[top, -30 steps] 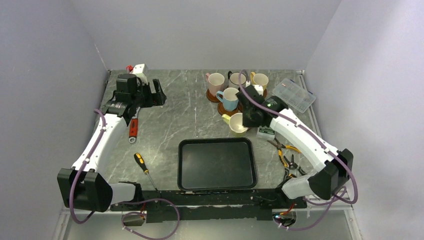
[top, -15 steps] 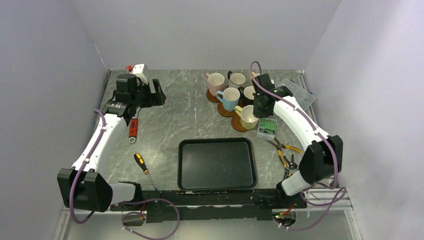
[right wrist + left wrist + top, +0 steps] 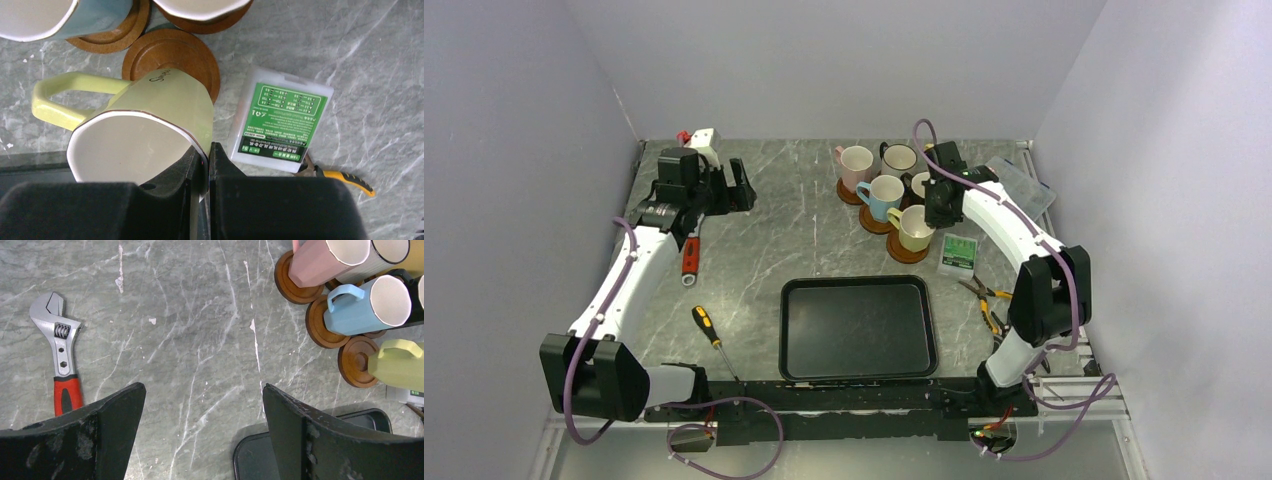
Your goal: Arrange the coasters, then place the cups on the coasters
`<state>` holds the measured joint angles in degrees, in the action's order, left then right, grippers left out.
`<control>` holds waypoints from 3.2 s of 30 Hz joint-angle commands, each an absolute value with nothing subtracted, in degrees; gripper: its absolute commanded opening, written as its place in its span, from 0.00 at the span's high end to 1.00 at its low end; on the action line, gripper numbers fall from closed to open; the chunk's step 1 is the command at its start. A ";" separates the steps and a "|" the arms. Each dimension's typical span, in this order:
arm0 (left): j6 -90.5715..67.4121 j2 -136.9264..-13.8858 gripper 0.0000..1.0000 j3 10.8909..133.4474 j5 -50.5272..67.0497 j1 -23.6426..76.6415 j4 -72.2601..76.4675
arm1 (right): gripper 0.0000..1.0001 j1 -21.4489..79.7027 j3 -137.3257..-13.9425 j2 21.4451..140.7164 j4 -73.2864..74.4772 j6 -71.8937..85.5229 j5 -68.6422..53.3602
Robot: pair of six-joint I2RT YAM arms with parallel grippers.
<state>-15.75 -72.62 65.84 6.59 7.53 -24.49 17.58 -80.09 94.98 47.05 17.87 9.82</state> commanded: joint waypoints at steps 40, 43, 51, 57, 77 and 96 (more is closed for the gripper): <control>-15.29 -73.30 0.07 66.26 6.63 7.27 -23.20 | 1.00 16.26 -85.66 100.24 41.96 12.48 5.23; -15.20 -73.36 0.06 66.27 6.63 7.21 -23.21 | 1.00 16.27 -85.82 99.96 42.61 12.40 5.27; -15.25 -73.38 0.06 66.27 6.82 7.26 -23.20 | 1.00 16.26 -85.56 99.33 43.62 12.31 5.03; -15.21 -73.48 0.06 66.23 6.84 7.22 -23.30 | 1.00 16.26 -85.35 99.50 43.77 12.33 5.41; -15.31 -73.34 0.07 66.17 6.50 7.27 -23.25 | 0.38 16.26 -86.72 97.20 44.75 11.22 6.35; -18.24 -71.80 0.06 64.57 4.68 3.25 -21.21 | 0.00 6.62 -83.88 84.27 40.38 12.06 0.38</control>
